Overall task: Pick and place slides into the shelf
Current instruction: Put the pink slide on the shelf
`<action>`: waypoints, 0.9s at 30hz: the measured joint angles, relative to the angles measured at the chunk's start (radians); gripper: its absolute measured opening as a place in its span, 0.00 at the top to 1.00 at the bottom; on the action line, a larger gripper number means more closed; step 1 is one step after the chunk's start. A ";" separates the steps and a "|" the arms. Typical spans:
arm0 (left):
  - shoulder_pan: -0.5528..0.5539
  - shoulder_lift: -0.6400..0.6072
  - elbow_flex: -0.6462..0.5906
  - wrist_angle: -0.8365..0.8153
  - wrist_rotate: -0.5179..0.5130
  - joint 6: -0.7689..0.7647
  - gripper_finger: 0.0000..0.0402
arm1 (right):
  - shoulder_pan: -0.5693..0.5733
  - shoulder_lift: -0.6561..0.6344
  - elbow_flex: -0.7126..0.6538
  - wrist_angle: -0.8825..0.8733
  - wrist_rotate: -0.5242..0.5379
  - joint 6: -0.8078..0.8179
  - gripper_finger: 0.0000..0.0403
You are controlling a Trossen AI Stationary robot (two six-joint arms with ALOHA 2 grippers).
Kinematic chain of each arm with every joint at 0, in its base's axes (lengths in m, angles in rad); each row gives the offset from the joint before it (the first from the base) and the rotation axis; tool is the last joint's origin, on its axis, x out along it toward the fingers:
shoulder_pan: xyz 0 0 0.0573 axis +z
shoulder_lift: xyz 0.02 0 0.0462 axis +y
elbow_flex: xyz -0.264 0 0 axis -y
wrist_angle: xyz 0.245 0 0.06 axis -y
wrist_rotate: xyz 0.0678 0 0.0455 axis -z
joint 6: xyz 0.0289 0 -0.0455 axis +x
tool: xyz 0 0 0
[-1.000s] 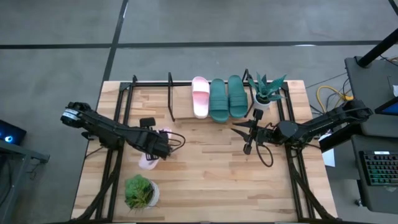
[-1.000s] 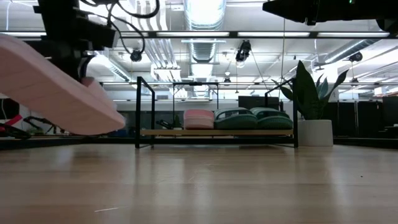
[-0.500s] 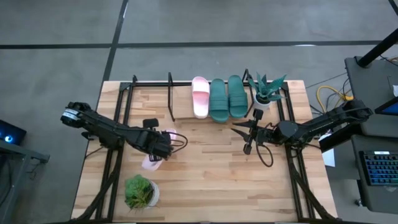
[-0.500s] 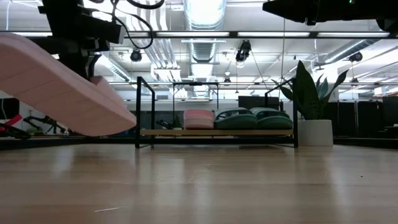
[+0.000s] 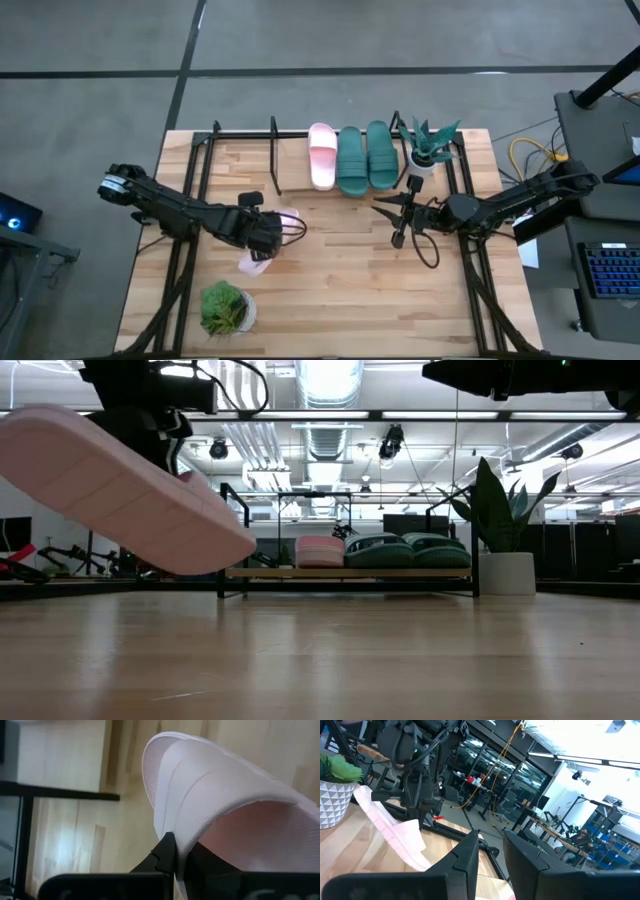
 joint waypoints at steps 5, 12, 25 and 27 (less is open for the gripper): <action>0.000 0.000 0.000 0.052 -0.040 0.004 1.00 | 0.000 0.000 0.000 0.000 0.000 0.000 0.80; 0.000 0.000 0.000 0.154 -0.062 0.069 1.00 | 0.000 0.000 0.000 0.000 0.000 0.000 0.80; 0.001 0.000 0.000 0.308 -0.144 0.154 1.00 | 0.000 0.000 0.000 0.000 0.000 0.000 0.80; 0.001 0.000 0.000 0.352 -0.149 0.194 1.00 | 0.000 0.000 0.000 0.000 0.000 0.000 0.80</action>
